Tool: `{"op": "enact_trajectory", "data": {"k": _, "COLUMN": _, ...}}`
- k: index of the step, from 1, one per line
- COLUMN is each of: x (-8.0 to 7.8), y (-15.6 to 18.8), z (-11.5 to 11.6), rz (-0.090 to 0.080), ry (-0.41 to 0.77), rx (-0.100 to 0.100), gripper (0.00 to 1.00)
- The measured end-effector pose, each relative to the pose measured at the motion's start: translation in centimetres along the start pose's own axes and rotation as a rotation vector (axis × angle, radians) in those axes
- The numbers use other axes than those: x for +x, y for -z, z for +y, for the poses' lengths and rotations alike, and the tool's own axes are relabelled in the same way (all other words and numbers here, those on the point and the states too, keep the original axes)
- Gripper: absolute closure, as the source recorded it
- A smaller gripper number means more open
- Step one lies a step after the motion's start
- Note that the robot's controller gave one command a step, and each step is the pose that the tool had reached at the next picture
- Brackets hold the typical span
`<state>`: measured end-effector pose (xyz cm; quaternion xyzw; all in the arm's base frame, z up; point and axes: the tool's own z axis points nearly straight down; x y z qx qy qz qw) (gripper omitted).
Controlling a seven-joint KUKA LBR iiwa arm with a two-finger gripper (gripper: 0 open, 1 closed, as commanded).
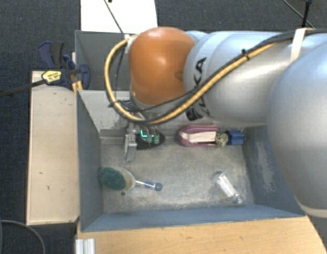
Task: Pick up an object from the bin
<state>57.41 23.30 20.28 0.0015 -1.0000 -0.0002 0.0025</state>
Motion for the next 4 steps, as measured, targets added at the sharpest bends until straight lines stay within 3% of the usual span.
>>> {"op": "enact_trajectory", "data": {"k": 1, "x": 8.4, "y": -10.9, "z": -1.7, "rz": -0.002, "ry": 0.263, "rx": 0.001, "gripper": 0.00}}
{"op": "enact_trajectory", "data": {"k": 2, "x": 8.1, "y": -10.4, "z": -1.6, "rz": -0.011, "ry": 0.255, "rx": -0.001, "gripper": 1.00}}
{"op": "enact_trajectory", "data": {"k": 3, "x": 7.3, "y": -2.3, "z": 1.1, "rz": -0.010, "ry": -0.098, "rx": -0.003, "gripper": 1.00}}
{"op": "enact_trajectory", "data": {"k": 4, "x": 7.4, "y": 6.9, "z": 2.1, "rz": -0.014, "ry": -0.045, "rx": -0.005, "gripper": 1.00}}
